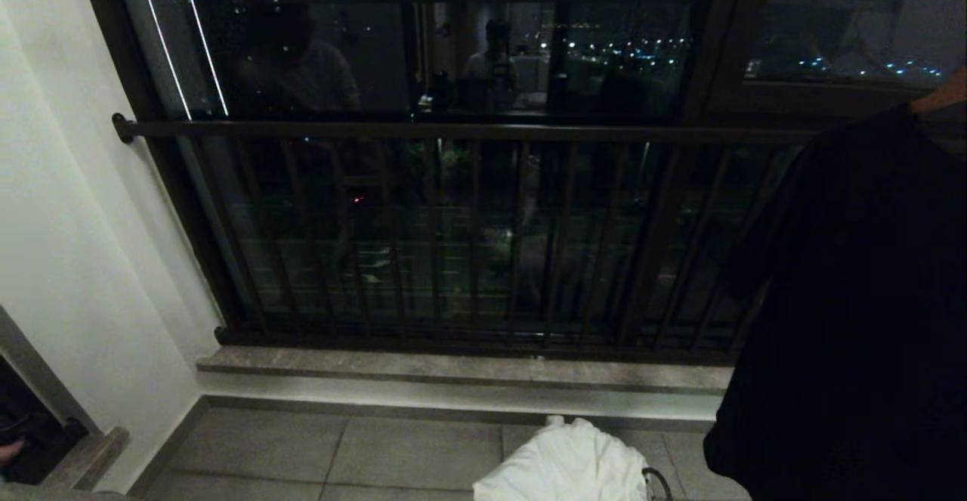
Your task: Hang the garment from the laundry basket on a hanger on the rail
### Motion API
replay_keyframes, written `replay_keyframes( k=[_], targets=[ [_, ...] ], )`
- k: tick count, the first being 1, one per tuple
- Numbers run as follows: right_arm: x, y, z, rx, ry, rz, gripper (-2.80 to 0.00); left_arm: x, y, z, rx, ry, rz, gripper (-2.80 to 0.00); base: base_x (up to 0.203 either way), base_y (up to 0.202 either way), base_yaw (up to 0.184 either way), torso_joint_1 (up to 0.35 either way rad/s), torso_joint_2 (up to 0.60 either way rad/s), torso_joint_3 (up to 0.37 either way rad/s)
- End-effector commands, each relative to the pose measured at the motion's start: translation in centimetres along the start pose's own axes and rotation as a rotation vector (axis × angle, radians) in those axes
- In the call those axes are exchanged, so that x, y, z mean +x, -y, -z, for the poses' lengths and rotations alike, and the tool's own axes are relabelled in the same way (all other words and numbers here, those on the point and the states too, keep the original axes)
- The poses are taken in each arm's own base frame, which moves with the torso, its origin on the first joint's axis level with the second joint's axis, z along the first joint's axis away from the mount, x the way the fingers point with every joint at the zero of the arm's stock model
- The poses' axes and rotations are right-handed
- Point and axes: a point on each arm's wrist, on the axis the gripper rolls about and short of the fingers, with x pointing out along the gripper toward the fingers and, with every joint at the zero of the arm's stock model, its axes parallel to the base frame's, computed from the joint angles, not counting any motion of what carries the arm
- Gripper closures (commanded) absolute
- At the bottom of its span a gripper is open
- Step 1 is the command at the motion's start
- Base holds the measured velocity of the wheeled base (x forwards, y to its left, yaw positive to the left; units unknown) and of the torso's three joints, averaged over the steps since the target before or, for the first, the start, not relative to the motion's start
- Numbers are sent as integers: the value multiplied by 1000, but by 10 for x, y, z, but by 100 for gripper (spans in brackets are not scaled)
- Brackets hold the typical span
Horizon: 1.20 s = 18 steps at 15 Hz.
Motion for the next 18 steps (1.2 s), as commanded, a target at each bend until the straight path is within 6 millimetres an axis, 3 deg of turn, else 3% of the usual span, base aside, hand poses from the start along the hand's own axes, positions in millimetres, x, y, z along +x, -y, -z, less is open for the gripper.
replay_keyframes(
  k=[1, 9, 18],
  targets=[
    [0, 0, 0, -1, -1, -1, 0, 1, 0, 2, 0, -7, 0, 0, 0, 196, -2, -1, 3, 2],
    [0, 0, 0, -2, -2, -1, 0, 1, 0, 2, 5, -7, 0, 0, 0, 190, -1, 3, 3, 2],
    [0, 0, 0, -1, -2, -1, 0, 1, 0, 2, 5, -7, 0, 0, 0, 10, 0, 0, 0, 0]
  ],
)
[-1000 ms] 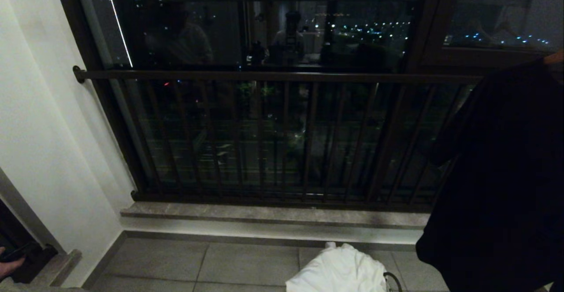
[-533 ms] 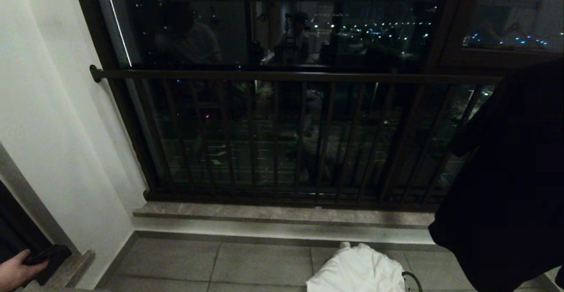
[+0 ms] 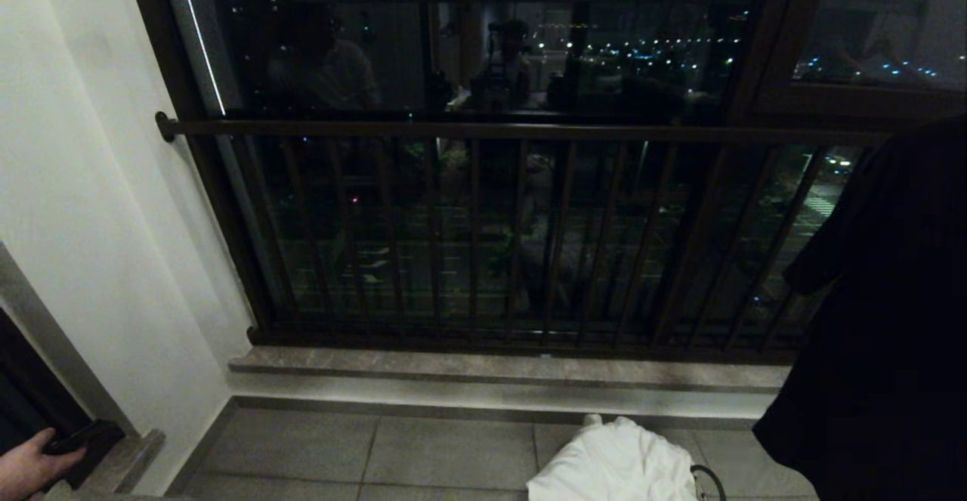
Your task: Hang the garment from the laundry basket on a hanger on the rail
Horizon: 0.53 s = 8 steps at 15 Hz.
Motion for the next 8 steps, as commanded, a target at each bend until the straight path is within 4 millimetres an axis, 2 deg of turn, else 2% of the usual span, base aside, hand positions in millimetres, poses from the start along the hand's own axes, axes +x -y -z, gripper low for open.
replay_keyframes(
  k=[1, 8],
  targets=[
    [0, 0, 0, -1, -2, 0, 0, 1, 0, 2, 0, -7, -2, 0, 0, 0, 0, 0, 0, 0],
    [0, 0, 0, -1, -2, 0, 0, 1, 0, 2, 0, -7, -1, 0, 0, 0, 0, 0, 0, 0]
  ],
)
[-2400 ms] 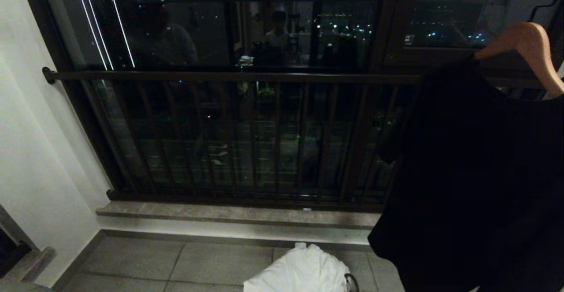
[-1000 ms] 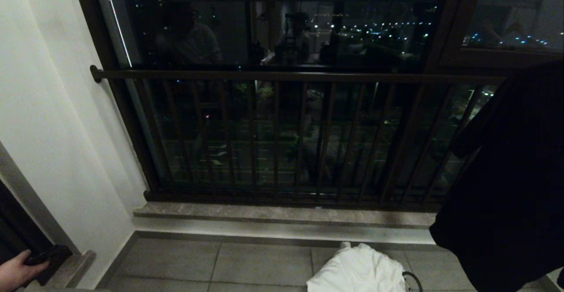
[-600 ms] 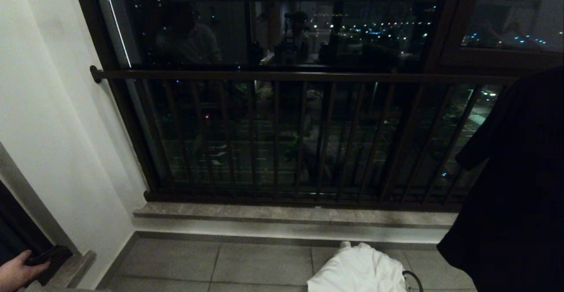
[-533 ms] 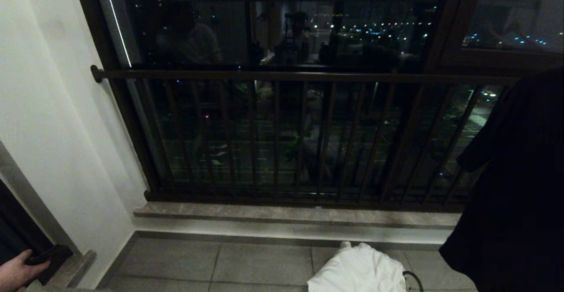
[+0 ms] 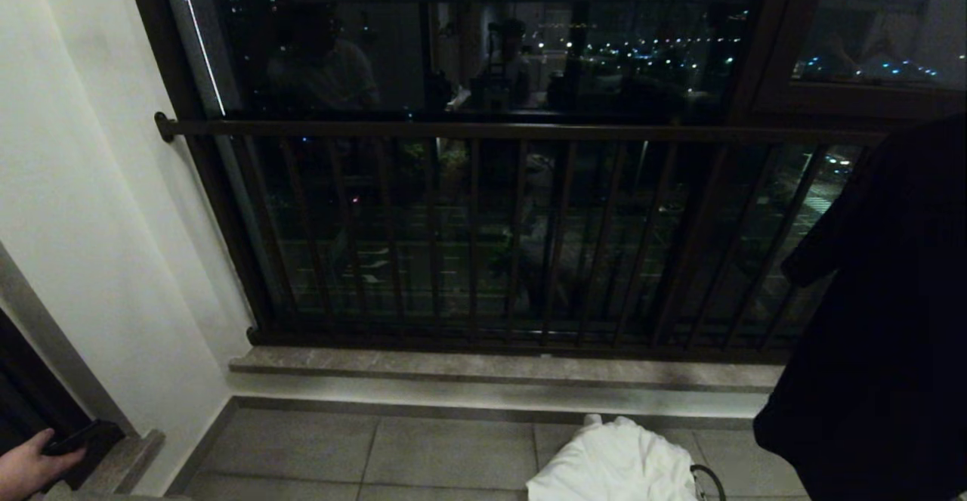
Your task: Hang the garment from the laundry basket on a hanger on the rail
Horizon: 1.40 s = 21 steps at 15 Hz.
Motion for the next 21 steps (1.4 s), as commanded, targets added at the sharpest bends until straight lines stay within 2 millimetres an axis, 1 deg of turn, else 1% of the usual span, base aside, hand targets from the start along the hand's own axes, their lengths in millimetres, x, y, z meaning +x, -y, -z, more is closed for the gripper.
replay_keyframes(
  k=[1, 21],
  targets=[
    [0, 0, 0, -1, -2, -1, 0, 1, 0, 2, 0, -8, 1, 0, 0, 0, 0, 0, 0, 0],
    [0, 0, 0, -1, -2, 0, 0, 1, 0, 2, 0, -8, 1, 0, 0, 0, 0, 0, 0, 0]
  ],
)
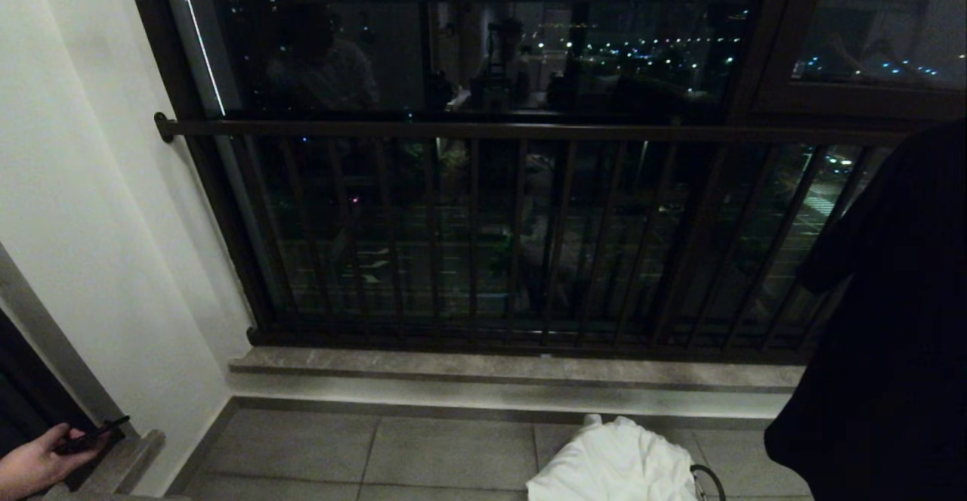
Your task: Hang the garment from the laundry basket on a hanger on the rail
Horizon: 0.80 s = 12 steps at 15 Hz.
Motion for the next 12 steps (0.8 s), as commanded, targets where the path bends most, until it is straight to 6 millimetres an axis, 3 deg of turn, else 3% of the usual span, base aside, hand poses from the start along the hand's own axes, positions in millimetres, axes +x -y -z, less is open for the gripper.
replay_keyframes(
  k=[1, 12],
  targets=[
    [0, 0, 0, -1, -2, -1, 0, 1, 0, 2, 0, -7, 0, 0, 0, 0, 0, 0, 0, 0],
    [0, 0, 0, -1, -2, -1, 0, 1, 0, 2, 0, -7, 0, 0, 0, 0, 0, 0, 0, 0]
  ],
)
